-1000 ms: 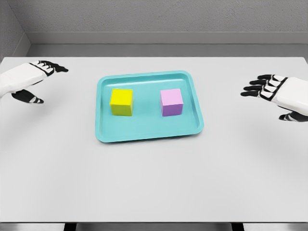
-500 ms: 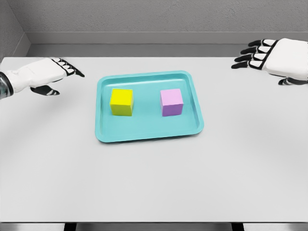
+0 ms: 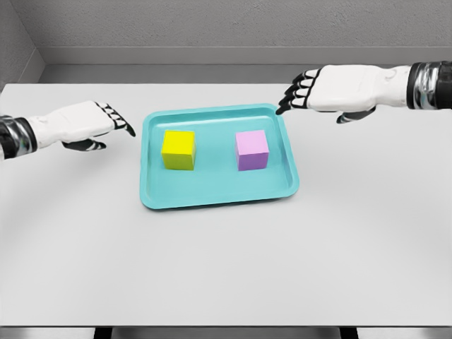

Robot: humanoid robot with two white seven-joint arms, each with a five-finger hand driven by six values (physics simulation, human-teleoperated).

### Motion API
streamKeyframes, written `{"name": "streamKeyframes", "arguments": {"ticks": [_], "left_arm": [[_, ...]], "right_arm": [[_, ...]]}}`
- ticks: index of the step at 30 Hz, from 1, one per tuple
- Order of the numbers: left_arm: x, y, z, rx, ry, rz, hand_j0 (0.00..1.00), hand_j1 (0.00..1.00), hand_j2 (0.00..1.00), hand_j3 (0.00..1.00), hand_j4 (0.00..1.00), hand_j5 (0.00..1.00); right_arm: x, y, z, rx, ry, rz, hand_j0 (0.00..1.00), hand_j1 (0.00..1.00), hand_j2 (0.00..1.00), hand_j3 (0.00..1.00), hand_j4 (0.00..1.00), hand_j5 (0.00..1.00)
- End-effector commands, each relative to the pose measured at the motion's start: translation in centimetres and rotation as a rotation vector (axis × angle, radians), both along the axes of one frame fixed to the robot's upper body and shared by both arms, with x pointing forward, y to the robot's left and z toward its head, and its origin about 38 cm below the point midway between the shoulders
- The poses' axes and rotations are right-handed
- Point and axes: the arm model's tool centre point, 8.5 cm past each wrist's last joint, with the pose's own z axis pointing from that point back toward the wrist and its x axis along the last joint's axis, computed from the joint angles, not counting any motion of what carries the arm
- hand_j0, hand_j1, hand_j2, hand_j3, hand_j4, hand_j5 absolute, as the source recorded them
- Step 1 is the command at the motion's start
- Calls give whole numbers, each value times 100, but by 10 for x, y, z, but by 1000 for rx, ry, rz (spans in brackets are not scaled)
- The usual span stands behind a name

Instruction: Push two cubes

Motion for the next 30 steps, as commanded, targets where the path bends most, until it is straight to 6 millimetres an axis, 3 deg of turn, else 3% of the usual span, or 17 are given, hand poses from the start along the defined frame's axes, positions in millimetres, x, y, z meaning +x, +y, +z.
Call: {"name": "streamKeyframes", "arguments": {"ticks": [1, 4, 7, 9, 18, 30], "left_arm": [[-3, -6, 6, -7, -15, -23, 72, 72, 72, 72, 72, 72], [-4, -7, 8, -5, -17, -30, 72, 72, 72, 72, 72, 72], [-8, -11, 3, -5, -10, -40, 72, 72, 72, 72, 72, 72], [-10, -12, 0, -5, -4, -46, 72, 72, 72, 72, 72, 72], [-17, -20, -6, -7, 3, -68, 72, 72, 72, 72, 72, 72], [-15, -29, -9, 3, 25, -80, 72, 72, 72, 72, 72, 72]], "right_arm": [[10, 2, -14, -21, 19, -22, 90, 90, 90, 90, 90, 90], [25, -6, -31, -41, 44, -81, 75, 75, 75, 75, 75, 75], [35, -19, -54, -59, 86, -141, 70, 70, 70, 70, 70, 70], [30, -19, -71, -59, 120, -141, 68, 68, 68, 68, 68, 68], [18, -13, -78, -26, 126, -115, 68, 68, 68, 68, 68, 68], [30, -3, -98, -13, 168, -138, 68, 68, 68, 68, 68, 68]]}}
